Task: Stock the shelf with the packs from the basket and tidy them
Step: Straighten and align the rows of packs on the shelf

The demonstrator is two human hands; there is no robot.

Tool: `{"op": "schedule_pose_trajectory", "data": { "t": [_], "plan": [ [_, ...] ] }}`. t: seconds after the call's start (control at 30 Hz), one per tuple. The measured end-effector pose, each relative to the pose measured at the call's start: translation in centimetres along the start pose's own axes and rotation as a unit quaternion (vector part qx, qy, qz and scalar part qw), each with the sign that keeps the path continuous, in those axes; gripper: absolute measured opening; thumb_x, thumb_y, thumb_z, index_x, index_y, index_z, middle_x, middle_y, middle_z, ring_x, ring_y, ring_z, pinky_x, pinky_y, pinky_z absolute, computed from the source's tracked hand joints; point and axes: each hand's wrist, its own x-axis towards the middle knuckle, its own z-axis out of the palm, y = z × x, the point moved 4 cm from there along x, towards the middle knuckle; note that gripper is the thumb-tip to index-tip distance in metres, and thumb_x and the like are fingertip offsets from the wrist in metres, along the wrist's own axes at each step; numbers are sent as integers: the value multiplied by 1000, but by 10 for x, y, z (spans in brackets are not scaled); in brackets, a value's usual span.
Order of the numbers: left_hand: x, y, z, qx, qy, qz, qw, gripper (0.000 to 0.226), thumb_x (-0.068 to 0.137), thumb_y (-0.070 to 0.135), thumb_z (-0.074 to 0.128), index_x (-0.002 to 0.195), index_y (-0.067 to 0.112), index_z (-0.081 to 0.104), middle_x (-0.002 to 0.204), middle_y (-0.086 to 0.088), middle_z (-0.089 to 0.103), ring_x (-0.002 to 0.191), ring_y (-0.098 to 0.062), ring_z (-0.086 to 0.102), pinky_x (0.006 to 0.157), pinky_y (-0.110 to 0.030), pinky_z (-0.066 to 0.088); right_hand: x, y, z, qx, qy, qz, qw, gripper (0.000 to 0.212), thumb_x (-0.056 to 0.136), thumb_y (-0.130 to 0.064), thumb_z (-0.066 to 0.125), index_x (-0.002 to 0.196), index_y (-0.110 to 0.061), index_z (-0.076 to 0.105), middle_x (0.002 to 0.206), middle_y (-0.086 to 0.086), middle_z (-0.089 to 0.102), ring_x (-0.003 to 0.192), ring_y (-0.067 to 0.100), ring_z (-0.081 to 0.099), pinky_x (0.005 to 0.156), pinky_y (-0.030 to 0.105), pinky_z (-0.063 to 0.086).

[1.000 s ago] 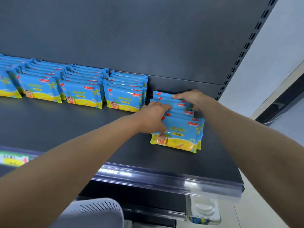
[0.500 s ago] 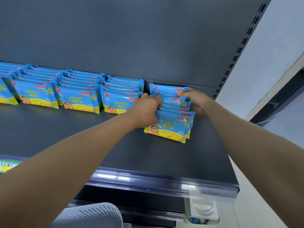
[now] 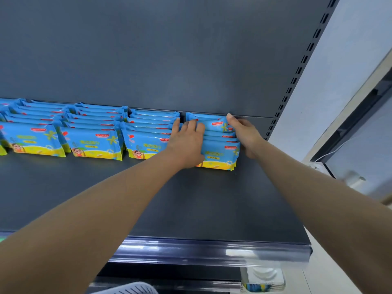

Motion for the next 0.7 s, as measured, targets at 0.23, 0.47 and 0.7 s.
{"op": "schedule_pose_trajectory", "data": {
  "t": [0.23, 0.47, 0.7],
  "plan": [
    [2, -3, 5, 29, -21, 18, 999, 87, 76, 47, 61, 144, 11, 20, 148, -11, 23, 140, -27, 22, 118, -48, 0, 2, -2, 12, -2, 58, 36, 998, 16, 91, -24, 53, 96, -12, 62, 81, 3, 66, 63, 14, 65, 45, 22, 53],
    [7, -4, 7, 59, -20, -6, 998, 80, 78, 49, 60, 136, 7, 25, 151, -18, 21, 141, -38, 18, 118, -50, 4, -4, -4, 6, 83, 67, 52, 993, 23, 87, -9, 46, 102, -5, 62, 88, 13, 67, 67, 28, 67, 58, 36, 59],
    [10, -7, 7, 107, -28, -25, 994, 99, 76, 62, 57, 147, 13, 8, 154, -18, 14, 143, -37, 15, 116, -52, -5, -3, -7, 11, 52, 34, 34, 998, 24, 90, -33, 59, 99, -11, 62, 86, 6, 69, 67, 21, 68, 51, 29, 57]
  ]
}}
